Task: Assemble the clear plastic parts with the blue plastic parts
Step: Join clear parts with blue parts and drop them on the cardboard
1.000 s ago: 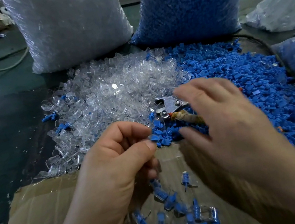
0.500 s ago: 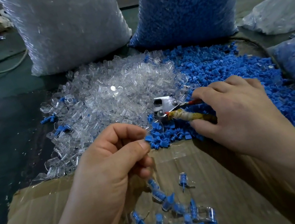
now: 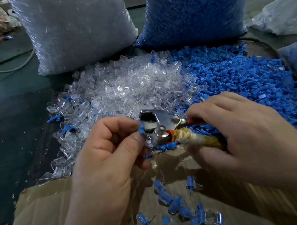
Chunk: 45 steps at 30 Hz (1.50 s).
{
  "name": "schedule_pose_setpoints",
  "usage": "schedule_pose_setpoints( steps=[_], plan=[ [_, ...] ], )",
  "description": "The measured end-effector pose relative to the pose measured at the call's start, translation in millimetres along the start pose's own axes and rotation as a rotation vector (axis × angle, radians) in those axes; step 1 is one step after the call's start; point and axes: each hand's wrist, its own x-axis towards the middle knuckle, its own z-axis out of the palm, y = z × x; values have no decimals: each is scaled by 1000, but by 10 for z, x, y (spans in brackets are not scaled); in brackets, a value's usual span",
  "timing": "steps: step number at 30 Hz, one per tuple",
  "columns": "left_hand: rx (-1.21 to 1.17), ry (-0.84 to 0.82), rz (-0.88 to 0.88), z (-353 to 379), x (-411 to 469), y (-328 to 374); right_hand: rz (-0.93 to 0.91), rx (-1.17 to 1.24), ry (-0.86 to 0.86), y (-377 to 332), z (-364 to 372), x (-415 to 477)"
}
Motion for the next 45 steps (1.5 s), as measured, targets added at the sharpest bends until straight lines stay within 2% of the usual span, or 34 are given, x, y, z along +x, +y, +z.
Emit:
schedule_pose_setpoints(
  steps=[14, 22, 25, 29, 32, 34, 36, 39, 42, 45],
  plan=[
    [100, -21, 144, 8, -21, 18, -38, -19, -41, -3, 17, 18],
    [164, 12, 182, 24, -23, 47, -30, 45, 5, 23, 15, 5],
    [207, 73, 122, -4, -17, 94, 19, -34, 22, 99, 32, 34],
    [292, -34, -119, 40, -24, 113, 111, -210, -11, 194, 79, 168],
    [360, -30, -151, 102, -40, 149, 141, -232, -73, 186, 107, 245],
    [377, -10, -146, 111, -41, 162, 145, -222, -55, 175, 110, 244],
    [419, -5, -130, 126, -60, 144, 109, -175, 48, 113, 97, 203],
    [520, 2, -48, 166, -109, 88, -57, -94, 194, -136, 103, 118],
    [587, 24, 64, 173, -133, 79, -242, -57, 185, -301, 186, 76],
    [624, 5, 155, 184, -164, 128, -236, -17, 214, -281, 207, 64]
  ],
)
